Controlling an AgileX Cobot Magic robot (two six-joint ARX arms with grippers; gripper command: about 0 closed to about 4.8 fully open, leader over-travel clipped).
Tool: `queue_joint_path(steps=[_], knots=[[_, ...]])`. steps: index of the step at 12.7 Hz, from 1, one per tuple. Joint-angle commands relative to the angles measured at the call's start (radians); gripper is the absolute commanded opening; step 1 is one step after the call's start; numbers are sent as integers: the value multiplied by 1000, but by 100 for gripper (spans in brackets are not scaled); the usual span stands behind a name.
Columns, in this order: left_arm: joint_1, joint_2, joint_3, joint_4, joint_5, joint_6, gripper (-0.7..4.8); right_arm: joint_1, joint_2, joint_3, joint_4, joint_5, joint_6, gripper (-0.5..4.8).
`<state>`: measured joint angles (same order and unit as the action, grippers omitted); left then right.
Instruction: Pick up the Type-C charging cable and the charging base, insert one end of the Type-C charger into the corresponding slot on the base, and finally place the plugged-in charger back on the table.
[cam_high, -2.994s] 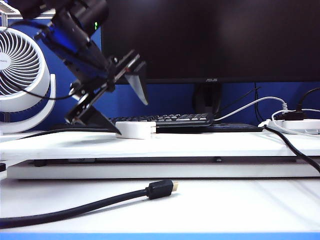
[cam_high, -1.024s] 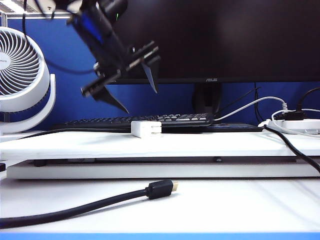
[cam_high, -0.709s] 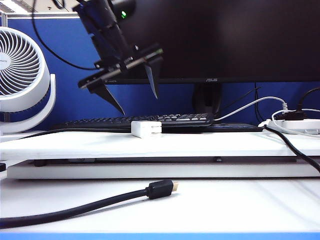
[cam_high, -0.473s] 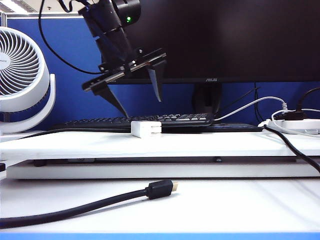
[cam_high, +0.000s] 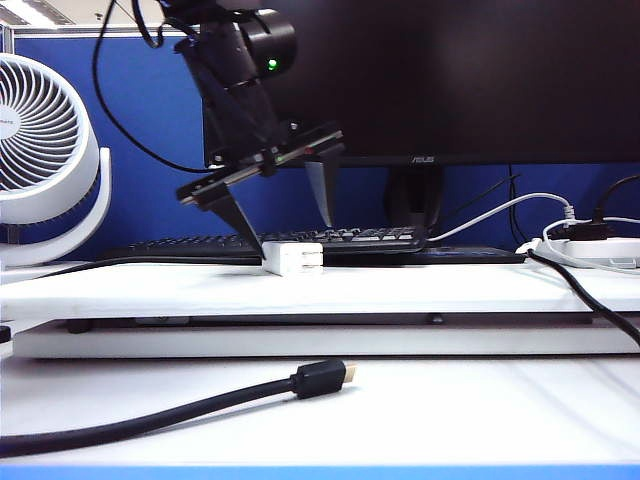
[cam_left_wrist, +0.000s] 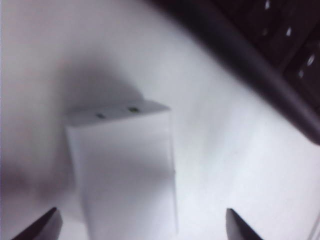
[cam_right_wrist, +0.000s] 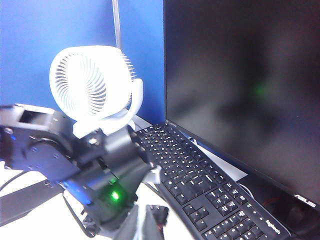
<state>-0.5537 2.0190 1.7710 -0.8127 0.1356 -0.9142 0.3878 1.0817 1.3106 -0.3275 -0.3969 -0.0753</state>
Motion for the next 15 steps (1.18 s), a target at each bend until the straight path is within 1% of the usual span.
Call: queue_joint_path(steps=[1,3,4,7,8,9,10,11,12,13,14,15], knots=[[-7,24,26,6,-46,-3,429,2,-14,5,17,-7,5,-5],[-6,45,34,4,-55,-3,424,2,-23,4,13,-6,5,-5],[-7,48,34,-3,-81,-3,424,2,-26,4,9,-6,5,-5],[-6,61,34,-5,-109,-14,420,2,-27,4,8,-7,5,-5],[-6,63,34,-12,-116,-20,394,2,-27,4,8,-7,5,-5],[-6,63,34,-13,-115,-21,388,2,-27,4,9,-7,5,-5],[-7,63,34,-11,-115,-21,359,2,-27,4,8,-7,5,-5],[-7,63,34,-8,-113,-21,246,2,-27,4,9,-6,5,-5],[-7,63,34,-8,-108,-20,186,2,-27,4,9,-6,5,-5],[-7,63,35,8,-75,2,43,1,-27,4,10,-6,5,-5],[-7,63,36,11,-62,26,41,1,-27,4,10,-6,5,-5],[-7,60,36,14,-31,56,24,1,-27,4,9,-6,5,-5]])
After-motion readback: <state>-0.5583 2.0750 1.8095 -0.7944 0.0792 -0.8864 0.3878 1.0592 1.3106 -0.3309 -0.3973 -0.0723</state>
